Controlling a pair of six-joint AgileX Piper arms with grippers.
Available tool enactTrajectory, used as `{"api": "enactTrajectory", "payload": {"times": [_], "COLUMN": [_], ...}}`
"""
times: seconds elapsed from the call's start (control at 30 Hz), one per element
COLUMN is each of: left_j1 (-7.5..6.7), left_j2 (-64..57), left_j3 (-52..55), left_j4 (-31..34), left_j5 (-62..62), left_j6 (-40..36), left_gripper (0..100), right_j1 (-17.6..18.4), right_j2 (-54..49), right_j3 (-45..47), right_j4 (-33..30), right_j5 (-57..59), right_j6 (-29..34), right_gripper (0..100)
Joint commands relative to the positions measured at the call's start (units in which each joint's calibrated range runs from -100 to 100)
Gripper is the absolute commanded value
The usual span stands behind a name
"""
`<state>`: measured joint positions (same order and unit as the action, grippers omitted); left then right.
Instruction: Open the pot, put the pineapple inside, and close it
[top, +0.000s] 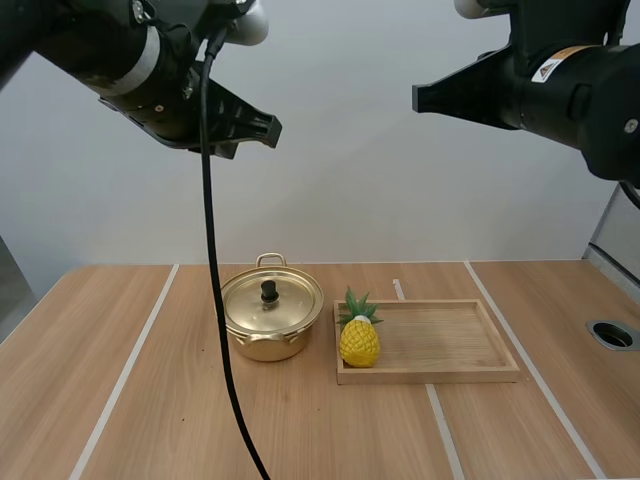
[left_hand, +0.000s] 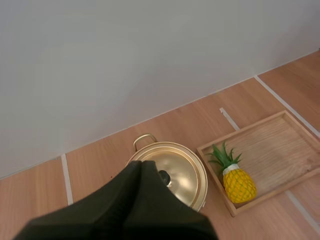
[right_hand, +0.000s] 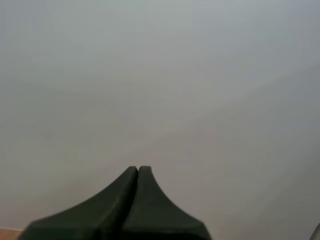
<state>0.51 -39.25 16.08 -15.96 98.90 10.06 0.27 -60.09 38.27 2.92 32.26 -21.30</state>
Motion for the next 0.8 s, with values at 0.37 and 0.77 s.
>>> {"api": "enactTrajectory", "payload": {"times": [0.37,0.77], "left_j1": [-0.02,-0.02], "left_j2": [5.46,10.53], "left_j3": [-0.57,-0.57], "left_j4": [-1.07,-1.38], "left_j5": [1.10,0.36], "left_j6": [1.29,1.66], "left_gripper": [0,0], "right_j1": [-0.06,-0.06], "right_j2": [-0.16,-0.16], "right_j3": [-0.55,-0.55], "right_j4": [-0.20,-0.20], "right_j5": [1.50,1.50], "right_j6": [-0.32,-0.32], "right_gripper": [0,0]}}
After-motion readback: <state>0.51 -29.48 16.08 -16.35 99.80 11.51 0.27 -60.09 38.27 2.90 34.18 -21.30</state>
